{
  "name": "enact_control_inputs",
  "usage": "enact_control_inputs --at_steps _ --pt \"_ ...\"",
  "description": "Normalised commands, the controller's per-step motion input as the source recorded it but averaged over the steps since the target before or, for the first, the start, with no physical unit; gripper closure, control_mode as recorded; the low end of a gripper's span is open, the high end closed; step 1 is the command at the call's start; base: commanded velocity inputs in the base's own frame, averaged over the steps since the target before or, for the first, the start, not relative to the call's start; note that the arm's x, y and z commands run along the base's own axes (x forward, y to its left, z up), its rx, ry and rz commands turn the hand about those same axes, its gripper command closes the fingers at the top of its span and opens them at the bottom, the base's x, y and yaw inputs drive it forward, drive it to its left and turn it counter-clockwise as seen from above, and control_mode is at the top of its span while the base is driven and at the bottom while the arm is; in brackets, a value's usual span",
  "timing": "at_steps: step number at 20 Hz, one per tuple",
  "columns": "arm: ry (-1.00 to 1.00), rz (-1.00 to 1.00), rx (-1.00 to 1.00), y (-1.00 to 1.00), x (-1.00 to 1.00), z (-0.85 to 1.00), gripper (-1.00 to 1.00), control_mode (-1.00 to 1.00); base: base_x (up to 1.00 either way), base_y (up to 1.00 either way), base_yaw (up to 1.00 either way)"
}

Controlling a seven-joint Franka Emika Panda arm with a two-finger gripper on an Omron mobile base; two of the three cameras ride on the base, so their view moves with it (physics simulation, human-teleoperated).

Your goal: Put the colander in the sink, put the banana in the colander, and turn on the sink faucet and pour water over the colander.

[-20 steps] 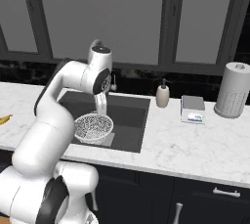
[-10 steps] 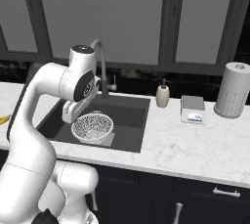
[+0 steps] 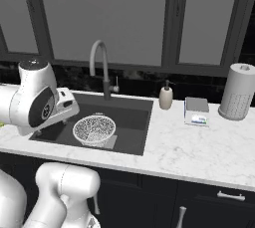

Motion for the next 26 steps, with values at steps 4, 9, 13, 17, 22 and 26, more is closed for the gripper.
enact_control_inputs --at_steps 4,9,13,17,22,26 --pt "0.02 -0.55 0.05 0.79 -0.46 0.03 -1.0 -1.0 0.0 0.0 0.0" --pt "0.01 -0.5 0.01 0.97 -0.27 0.02 -1.0 -1.0 0.0 0.0 0.0" --pt "0.0 -0.44 0.0 1.0 -0.03 0.0 -1.0 -1.0 0.0 0.0 0.0" --pt "0.0 -0.4 0.0 1.0 0.01 0.0 -1.0 -1.0 0.0 0.0 0.0" --pt "0.04 -0.37 0.0 0.99 0.33 0.0 -1.0 -1.0 0.0 0.0 0.0" --pt "0.15 -0.29 0.06 0.84 0.71 0.0 -1.0 -1.0 0.0 0.0 0.0"
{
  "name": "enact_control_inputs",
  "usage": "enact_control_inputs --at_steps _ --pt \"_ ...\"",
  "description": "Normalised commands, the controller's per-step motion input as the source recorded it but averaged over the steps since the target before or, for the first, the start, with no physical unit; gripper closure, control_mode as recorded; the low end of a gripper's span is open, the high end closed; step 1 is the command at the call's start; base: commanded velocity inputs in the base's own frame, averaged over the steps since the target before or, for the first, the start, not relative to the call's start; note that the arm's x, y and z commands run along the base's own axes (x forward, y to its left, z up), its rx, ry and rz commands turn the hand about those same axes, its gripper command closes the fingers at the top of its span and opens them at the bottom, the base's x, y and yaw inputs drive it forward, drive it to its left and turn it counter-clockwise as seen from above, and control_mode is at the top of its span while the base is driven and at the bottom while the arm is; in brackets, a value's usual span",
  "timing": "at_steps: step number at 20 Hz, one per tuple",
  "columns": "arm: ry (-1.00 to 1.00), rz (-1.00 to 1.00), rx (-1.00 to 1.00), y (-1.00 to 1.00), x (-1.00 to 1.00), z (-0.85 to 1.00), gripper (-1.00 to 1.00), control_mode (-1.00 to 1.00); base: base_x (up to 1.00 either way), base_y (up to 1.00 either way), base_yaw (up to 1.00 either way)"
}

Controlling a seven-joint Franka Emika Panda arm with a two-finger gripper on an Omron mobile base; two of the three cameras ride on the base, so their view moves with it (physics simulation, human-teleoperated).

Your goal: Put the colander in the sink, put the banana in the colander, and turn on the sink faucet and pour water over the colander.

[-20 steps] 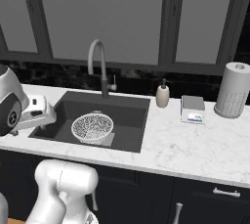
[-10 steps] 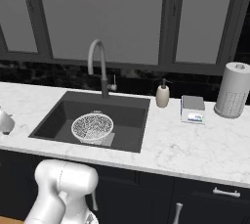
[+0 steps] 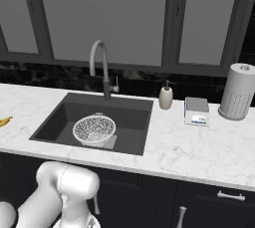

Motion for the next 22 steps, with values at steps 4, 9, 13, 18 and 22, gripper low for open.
enact_control_inputs --at_steps 4,9,13,18,22 --pt "0.15 -0.24 0.09 0.79 0.83 -0.04 -1.0 -1.0 0.0 0.0 0.0" --pt "0.14 -0.21 0.06 0.75 0.76 -0.25 -1.0 -1.0 0.0 0.0 0.0" --pt "0.08 -0.19 0.01 0.6 0.6 -0.47 -1.0 -1.0 0.0 0.0 0.0" --pt "0.01 -0.24 0.0 0.28 0.43 -0.44 -1.0 -1.0 0.0 0.0 0.0" --pt "0.0 -0.25 0.0 0.0 0.19 -0.19 -1.0 -1.0 0.0 0.0 0.0"
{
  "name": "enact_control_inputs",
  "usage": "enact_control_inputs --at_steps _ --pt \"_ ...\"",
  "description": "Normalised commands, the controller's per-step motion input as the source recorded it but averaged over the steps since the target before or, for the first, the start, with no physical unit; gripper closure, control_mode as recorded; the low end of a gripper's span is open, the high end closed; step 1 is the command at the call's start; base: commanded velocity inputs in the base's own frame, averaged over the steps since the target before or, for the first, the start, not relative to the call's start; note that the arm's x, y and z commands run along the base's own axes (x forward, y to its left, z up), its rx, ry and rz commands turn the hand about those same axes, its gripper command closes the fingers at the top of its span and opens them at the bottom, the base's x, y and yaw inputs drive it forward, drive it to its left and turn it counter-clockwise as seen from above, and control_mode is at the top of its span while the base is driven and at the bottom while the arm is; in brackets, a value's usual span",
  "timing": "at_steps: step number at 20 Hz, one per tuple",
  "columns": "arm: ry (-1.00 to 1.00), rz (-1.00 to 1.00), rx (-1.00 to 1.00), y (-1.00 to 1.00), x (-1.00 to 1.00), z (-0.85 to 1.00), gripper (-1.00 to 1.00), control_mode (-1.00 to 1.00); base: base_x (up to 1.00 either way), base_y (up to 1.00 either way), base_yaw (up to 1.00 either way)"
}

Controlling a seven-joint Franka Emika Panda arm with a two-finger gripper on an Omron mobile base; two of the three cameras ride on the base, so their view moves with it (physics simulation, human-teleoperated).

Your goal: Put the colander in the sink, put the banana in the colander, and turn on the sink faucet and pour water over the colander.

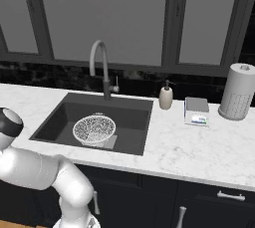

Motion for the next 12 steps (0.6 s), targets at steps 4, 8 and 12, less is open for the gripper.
enact_control_inputs --at_steps 4,8,12 --pt "0.0 -0.13 0.0 0.0 0.0 -0.17 -1.0 -1.0 0.0 0.0 0.0" --pt "-0.04 -0.01 0.02 -0.05 -0.01 -0.28 -1.0 -1.0 0.0 0.0 0.0" --pt "-0.04 0.0 0.07 -0.23 0.11 -0.31 -1.0 -1.0 0.0 0.0 0.0"
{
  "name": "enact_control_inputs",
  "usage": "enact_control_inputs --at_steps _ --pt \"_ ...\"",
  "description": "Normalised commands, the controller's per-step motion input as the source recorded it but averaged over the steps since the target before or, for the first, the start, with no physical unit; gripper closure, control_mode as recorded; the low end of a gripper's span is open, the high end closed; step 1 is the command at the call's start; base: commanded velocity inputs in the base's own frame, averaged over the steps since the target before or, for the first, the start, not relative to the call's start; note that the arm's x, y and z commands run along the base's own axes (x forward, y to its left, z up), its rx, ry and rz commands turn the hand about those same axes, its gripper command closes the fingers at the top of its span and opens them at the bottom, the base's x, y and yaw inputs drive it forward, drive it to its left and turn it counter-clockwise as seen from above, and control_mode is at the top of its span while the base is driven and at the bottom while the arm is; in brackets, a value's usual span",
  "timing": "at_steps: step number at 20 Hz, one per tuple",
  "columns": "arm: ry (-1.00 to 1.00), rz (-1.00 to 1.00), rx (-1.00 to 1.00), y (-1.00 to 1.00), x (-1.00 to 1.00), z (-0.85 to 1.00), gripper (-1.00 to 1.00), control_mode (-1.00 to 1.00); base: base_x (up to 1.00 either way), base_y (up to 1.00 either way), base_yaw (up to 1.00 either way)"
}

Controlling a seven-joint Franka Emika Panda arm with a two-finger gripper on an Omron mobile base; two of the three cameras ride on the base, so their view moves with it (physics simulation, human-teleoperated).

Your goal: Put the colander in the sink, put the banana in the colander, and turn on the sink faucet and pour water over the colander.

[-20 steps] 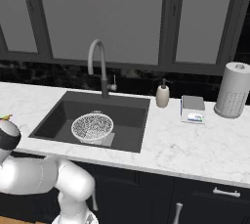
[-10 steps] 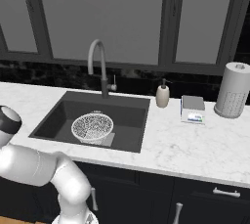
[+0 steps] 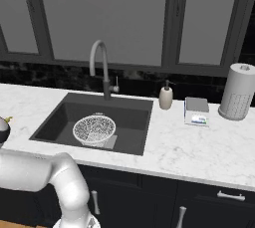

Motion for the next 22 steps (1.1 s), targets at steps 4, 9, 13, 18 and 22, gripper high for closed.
enact_control_inputs --at_steps 4,9,13,18,22 --pt "-0.01 0.06 0.11 -0.06 0.15 -0.28 -1.0 -1.0 0.0 0.0 0.0" --pt "0.0 0.14 0.14 0.0 -0.02 -0.2 -1.0 -1.0 0.0 0.0 0.0" --pt "-0.02 0.17 0.16 0.0 -0.05 -0.11 -1.0 -1.0 0.0 0.0 0.0" --pt "-0.05 0.14 0.1 0.01 0.0 -0.19 -1.0 -1.0 0.0 0.0 0.0" --pt "-0.03 0.08 0.06 0.11 0.01 -0.2 -1.0 -1.0 0.0 0.0 0.0"
